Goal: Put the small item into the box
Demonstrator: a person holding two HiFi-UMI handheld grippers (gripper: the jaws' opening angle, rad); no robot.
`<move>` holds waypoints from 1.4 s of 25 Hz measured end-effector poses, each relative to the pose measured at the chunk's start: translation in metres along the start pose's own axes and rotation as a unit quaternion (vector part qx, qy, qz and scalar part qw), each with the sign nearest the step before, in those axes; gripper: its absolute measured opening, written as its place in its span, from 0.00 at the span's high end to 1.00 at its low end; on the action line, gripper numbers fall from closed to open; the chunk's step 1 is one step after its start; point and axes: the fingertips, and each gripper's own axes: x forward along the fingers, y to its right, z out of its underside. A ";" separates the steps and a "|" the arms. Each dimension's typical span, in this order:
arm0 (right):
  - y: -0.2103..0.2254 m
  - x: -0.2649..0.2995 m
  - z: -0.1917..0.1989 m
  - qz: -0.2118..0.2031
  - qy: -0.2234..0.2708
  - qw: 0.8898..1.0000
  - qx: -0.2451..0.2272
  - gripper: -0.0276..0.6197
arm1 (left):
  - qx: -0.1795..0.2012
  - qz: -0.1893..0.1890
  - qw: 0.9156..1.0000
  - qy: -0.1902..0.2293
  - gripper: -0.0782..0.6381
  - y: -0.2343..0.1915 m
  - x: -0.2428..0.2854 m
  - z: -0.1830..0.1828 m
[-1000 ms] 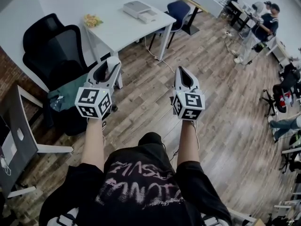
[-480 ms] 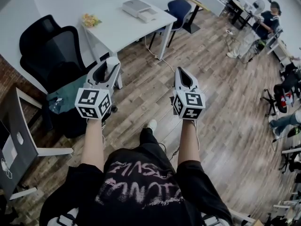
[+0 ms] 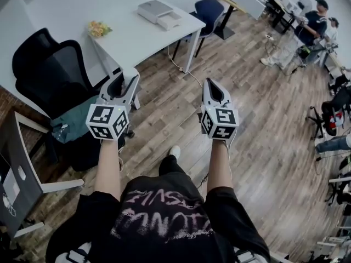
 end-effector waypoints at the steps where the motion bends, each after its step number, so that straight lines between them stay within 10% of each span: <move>1: 0.007 0.008 0.001 -0.001 -0.001 1.000 0.002 0.95 | 0.001 -0.001 1.000 -0.001 0.66 -0.001 0.010 0.001; 35: 0.189 0.228 0.011 -0.034 -0.012 0.999 0.019 0.95 | 0.008 -0.037 0.999 -0.019 0.66 -0.028 0.274 0.009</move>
